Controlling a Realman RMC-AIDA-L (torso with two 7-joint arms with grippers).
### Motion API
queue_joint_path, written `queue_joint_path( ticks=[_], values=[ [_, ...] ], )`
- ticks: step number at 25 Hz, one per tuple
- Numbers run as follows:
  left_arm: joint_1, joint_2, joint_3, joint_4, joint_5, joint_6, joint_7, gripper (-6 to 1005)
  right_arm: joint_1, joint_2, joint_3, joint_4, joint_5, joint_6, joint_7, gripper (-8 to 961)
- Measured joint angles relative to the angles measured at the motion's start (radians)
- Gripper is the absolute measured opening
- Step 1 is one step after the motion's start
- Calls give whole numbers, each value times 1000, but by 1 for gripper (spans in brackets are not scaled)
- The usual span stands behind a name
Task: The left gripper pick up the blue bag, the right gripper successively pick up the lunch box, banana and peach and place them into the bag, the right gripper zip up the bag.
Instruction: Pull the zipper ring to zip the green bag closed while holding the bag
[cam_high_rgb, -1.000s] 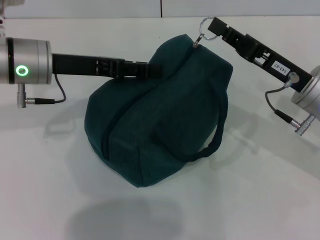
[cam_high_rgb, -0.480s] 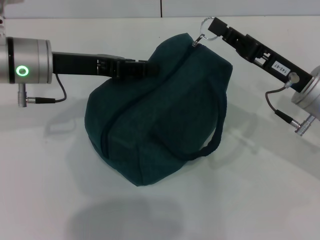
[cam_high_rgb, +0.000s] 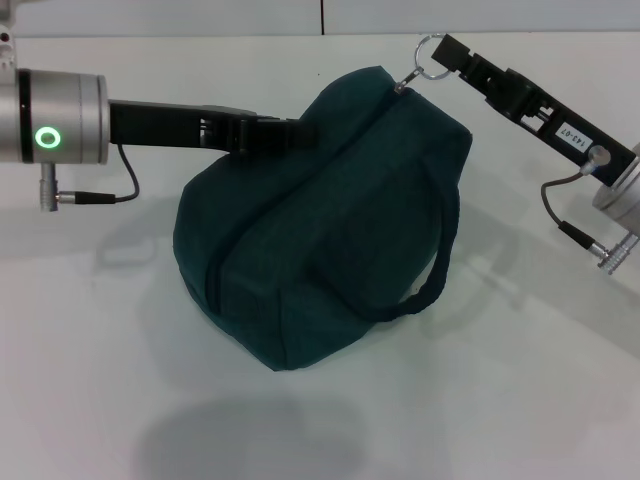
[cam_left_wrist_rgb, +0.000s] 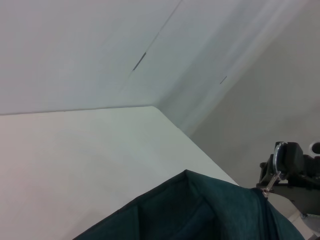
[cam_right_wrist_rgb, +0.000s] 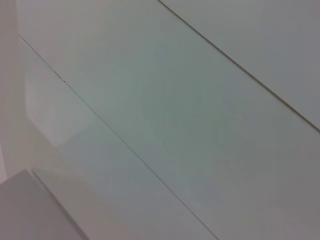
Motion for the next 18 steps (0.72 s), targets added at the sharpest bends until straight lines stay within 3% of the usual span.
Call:
queue_joint_path(
  ticks=[4, 18],
  values=[
    [0, -1, 0, 0, 0, 1, 1, 68, 0, 0, 0, 0, 1, -1, 0, 100],
    [4, -2, -4, 0, -40, 67, 4, 47, -8, -2, 0, 36, 41, -10, 54, 102]
  ],
)
